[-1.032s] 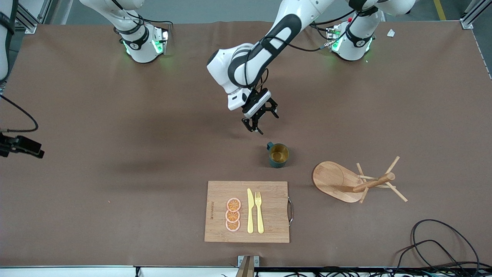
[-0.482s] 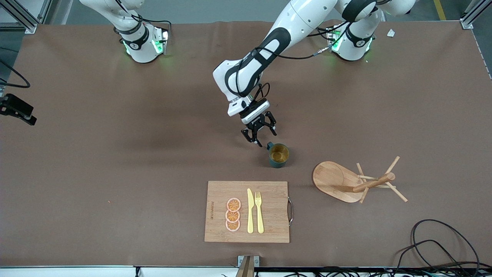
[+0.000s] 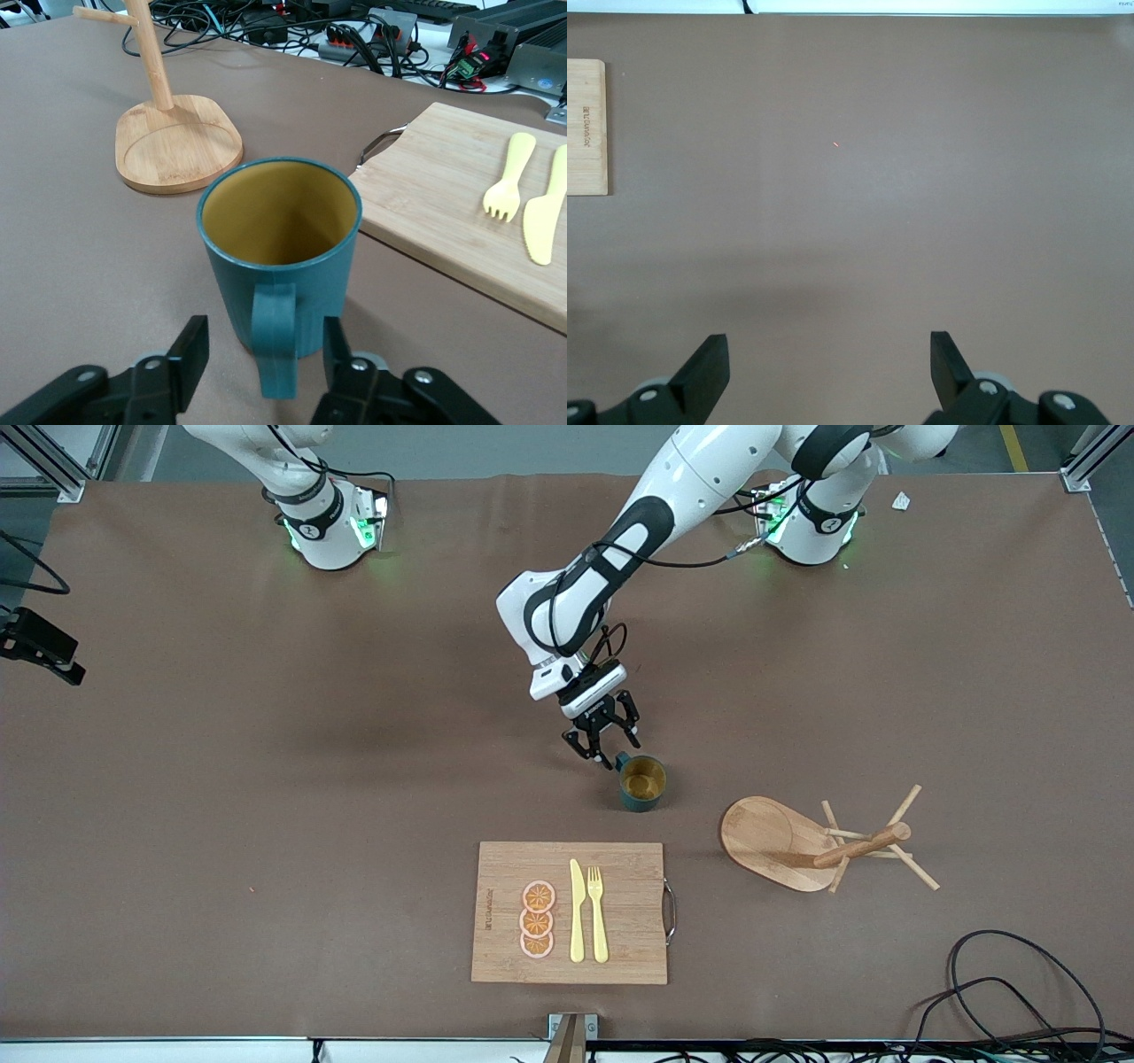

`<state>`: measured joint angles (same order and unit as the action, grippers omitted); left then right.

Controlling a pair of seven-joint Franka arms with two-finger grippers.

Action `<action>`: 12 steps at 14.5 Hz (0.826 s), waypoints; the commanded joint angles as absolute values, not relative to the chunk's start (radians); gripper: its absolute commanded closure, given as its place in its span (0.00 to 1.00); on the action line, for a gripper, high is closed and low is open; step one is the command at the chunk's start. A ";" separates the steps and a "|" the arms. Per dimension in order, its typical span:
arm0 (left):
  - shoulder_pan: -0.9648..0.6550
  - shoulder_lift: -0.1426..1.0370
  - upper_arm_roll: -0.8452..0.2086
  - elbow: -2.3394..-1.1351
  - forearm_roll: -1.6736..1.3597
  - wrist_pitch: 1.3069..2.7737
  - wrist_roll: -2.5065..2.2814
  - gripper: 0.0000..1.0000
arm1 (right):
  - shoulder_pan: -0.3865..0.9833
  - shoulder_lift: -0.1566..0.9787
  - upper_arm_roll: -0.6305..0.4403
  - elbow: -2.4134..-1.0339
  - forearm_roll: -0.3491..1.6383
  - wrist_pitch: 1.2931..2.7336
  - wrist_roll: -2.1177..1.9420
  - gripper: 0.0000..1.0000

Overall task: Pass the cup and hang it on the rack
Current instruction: 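Lower the left gripper and grasp the mug by its handle, then lift the mug with the left gripper and carry it to the wooden rack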

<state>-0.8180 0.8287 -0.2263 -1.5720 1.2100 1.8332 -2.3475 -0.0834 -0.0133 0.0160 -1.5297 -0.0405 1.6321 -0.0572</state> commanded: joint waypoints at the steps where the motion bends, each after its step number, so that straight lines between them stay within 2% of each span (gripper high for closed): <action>1: -0.811 0.844 -0.225 -1.563 1.229 1.845 -2.353 0.49 | -0.080 -0.055 0.015 -1.575 -0.023 1.651 -0.051 0.00; 2: -0.810 0.844 -0.227 -1.563 1.227 1.845 -2.353 0.54 | -0.078 -0.052 0.017 -1.563 -0.023 1.648 -0.051 0.00; 4: -0.807 0.842 -0.227 -1.562 1.223 1.856 -2.353 0.76 | -0.077 -0.048 0.017 -1.540 -0.023 1.643 -0.058 0.00; 5: -0.805 0.841 -0.227 -1.562 1.223 1.862 -2.353 0.98 | -0.077 -0.048 0.017 -1.539 -0.023 1.635 -0.063 0.00; 8: -0.792 0.838 -0.229 -1.545 1.218 1.888 -2.338 1.00 | -0.075 -0.045 0.017 -1.534 -0.023 1.634 -0.063 0.00; 12: -0.788 0.805 -0.230 -1.450 1.071 1.885 -2.313 1.00 | -0.075 -0.041 0.017 -1.534 -0.025 1.635 -0.063 0.00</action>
